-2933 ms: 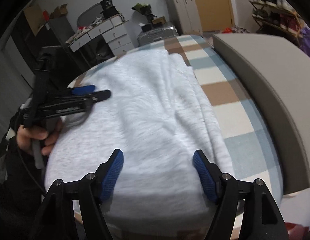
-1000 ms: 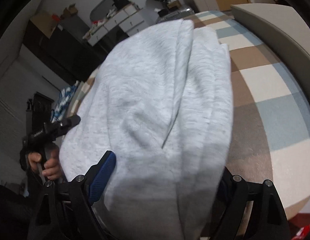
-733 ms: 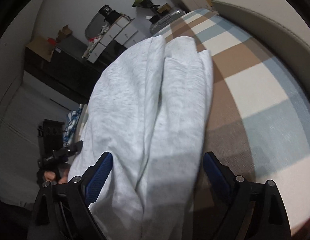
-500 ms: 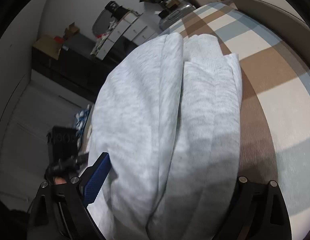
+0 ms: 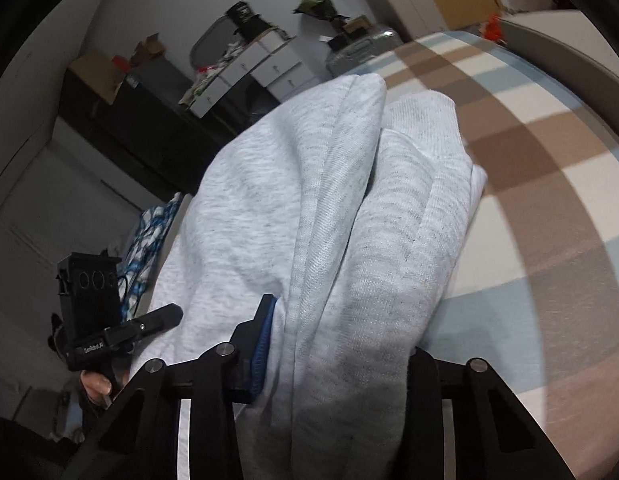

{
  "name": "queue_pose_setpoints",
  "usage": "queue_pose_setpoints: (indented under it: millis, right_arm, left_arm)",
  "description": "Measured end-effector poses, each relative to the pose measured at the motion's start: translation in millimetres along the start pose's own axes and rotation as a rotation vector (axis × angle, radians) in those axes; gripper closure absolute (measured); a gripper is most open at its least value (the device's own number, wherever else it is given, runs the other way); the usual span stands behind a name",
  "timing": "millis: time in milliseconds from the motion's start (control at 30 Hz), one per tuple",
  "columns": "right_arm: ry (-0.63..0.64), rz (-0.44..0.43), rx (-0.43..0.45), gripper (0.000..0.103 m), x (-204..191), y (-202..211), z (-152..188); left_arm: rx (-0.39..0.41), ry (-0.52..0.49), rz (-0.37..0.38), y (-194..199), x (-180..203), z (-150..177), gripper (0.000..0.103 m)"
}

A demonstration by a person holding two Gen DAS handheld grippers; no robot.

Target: Fold large clothes

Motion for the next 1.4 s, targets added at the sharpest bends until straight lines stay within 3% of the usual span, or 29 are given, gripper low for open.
queue_pose_setpoints:
  millis: [200, 367, 500, 600, 667, 733, 767, 800, 833, 867, 967, 1067, 1167, 1300, 1400]
  right_arm:
    - [0.094, -0.115, -0.008, 0.070, -83.6, -35.1, -23.9]
    - [0.217, -0.225, 0.008, 0.070, -196.0, -74.9, -66.8]
    - [0.245, -0.321, 0.011, 0.070, -292.1, -125.4, -100.3]
    - [0.222, -0.376, -0.025, 0.069, -358.1, -179.6, -116.7]
    - [0.211, -0.363, -0.073, 0.068, -381.2, -217.5, -115.1]
    - [0.192, -0.311, -0.147, 0.057, -379.3, -260.6, -105.5]
    - [0.174, -0.264, -0.212, 0.055, -373.7, -285.3, -97.5]
    - [0.146, -0.187, -0.331, 0.054, -359.8, -318.6, -80.4]
    - [0.111, -0.234, -0.355, 0.053, -349.8, -328.9, -71.6]
    - [0.085, -0.282, -0.328, 0.052, -344.6, -326.8, -71.9]
    - [0.158, -0.240, -0.325, 0.046, -346.5, -309.7, -74.5]
    - [0.220, -0.217, -0.270, 0.040, -344.2, -282.4, -78.2]
    - [0.238, -0.213, -0.245, 0.040, -330.5, -259.9, -71.6]
    - [0.290, -0.236, -0.261, 0.040, -338.5, -262.2, -61.6]
    - [0.360, -0.147, -0.267, 0.042, -338.7, -274.7, -45.4]
  left_arm:
    - [0.143, -0.012, -0.094, 89.7, -25.3, -5.0, 0.056]
    - [0.241, -0.027, -0.232, 195.1, -57.9, -24.6, 0.055]
    - [0.275, 0.009, -0.355, 285.3, -104.2, -57.0, 0.055]
    - [0.266, 0.073, -0.445, 329.1, -146.0, -75.1, 0.053]
    - [0.246, 0.163, -0.477, 344.6, -188.0, -81.5, 0.049]
    - [0.192, 0.275, -0.539, 334.8, -231.6, -77.9, 0.045]
    - [0.147, 0.334, -0.587, 321.8, -251.7, -74.9, 0.045]
    - [0.077, 0.381, -0.647, 306.8, -273.3, -67.6, 0.046]
    - [-0.004, 0.421, -0.716, 290.9, -295.0, -59.3, 0.046]
    - [0.002, 0.432, -0.720, 284.1, -303.9, -54.2, 0.044]
    - [0.095, 0.392, -0.673, 296.1, -292.9, -52.4, 0.045]
    - [0.156, 0.284, -0.748, 319.4, -275.4, -47.8, 0.045]
    - [0.222, 0.235, -0.725, 327.3, -263.5, -38.4, 0.045]
    - [0.231, 0.177, -0.674, 315.7, -275.9, -26.4, 0.045]
    - [0.234, 0.171, -0.620, 304.4, -269.8, -22.8, 0.045]
Point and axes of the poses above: each gripper's, at about its wrist camera, not at the fingertips, and y roughly against the way its jaws point, x to its right, z to its underside, the point moved 3 cm from there along -y, roughly the way its jaws point, and after that the axes turned 5 degrees about -x, right-handed, at the moved point
